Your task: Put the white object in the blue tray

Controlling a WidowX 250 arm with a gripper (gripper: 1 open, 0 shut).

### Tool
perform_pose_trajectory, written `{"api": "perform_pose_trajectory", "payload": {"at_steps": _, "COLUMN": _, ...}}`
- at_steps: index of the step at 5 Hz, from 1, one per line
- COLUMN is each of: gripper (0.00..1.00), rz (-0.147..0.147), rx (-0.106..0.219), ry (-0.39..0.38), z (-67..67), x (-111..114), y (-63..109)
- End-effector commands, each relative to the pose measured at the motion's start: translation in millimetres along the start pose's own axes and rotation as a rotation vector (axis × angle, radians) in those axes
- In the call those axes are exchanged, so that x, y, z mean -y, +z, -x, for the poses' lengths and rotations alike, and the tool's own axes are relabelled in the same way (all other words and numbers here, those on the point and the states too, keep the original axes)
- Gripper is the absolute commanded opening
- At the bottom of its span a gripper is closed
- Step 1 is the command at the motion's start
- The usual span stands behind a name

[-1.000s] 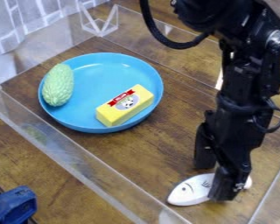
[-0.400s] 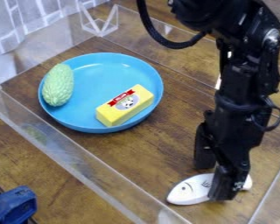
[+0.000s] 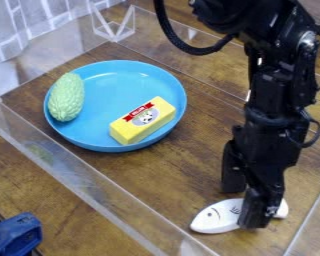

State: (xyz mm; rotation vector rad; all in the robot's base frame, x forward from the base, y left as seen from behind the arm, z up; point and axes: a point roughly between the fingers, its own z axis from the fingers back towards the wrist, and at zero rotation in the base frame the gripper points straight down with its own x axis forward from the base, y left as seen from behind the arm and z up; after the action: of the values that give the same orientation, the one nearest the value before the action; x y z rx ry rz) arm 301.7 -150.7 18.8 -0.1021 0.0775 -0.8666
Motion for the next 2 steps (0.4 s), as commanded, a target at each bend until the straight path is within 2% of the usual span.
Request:
{"api": "perform_pose_trajectory", "payload": {"at_steps": 1, "gripper": 1.00, "rz": -0.001, "rx": 0.002, "ry": 0.008, "z": 7.4, "x": -9.4, "y": -5.3}}
{"api": "perform_pose_trajectory", "payload": {"at_steps": 2, "gripper": 1.00, "rz": 0.001, "rx": 0.007, "ry": 0.006, "z": 7.0, "x": -9.9, "y": -5.3}}
